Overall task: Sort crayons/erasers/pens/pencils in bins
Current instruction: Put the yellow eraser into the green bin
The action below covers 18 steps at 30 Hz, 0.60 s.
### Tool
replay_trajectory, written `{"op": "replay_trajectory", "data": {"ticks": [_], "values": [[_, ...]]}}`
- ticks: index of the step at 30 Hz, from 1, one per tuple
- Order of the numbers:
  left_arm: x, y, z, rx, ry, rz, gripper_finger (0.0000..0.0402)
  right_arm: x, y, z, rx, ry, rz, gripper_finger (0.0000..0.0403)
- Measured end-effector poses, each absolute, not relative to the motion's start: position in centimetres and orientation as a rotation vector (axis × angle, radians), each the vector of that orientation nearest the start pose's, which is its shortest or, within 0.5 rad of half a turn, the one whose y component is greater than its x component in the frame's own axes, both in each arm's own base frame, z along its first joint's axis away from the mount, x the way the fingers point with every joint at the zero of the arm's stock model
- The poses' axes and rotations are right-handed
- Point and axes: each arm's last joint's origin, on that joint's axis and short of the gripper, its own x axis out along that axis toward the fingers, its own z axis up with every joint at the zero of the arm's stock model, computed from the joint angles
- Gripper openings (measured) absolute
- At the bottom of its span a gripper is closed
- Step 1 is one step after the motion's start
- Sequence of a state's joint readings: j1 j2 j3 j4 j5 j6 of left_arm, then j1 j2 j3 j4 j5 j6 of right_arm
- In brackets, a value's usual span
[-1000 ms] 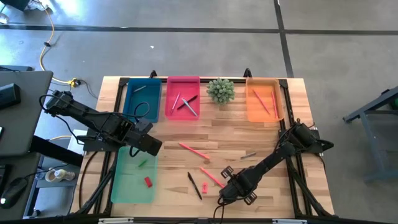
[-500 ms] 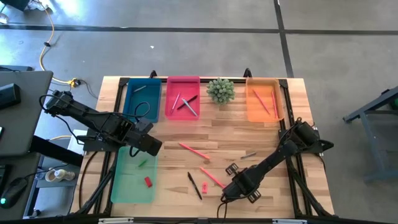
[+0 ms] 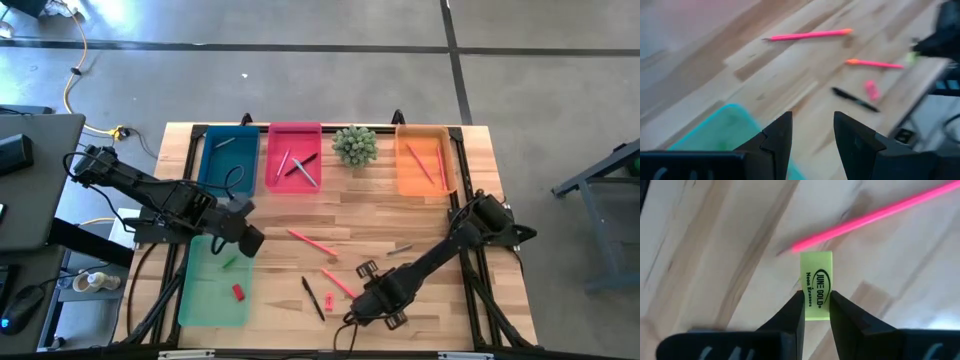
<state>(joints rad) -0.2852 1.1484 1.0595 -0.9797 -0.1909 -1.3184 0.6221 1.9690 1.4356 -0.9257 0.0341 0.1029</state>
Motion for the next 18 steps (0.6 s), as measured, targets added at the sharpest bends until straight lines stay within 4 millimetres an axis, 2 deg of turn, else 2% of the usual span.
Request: {"op": "replay_trajectory", "data": {"ticks": [8, 18], "values": [[21.3, -5.7, 30.7, -0.948, 0.796, 0.460, 0.0131, 32.9, 21.1, 20.6, -0.356, 1.285, 0.238, 0.0060], [21.8, -5.8, 31.1, -0.977, 0.732, 0.434, 0.0131, 35.7, 19.2, 24.2, -0.345, 1.123, 0.036, 0.0060]]}}
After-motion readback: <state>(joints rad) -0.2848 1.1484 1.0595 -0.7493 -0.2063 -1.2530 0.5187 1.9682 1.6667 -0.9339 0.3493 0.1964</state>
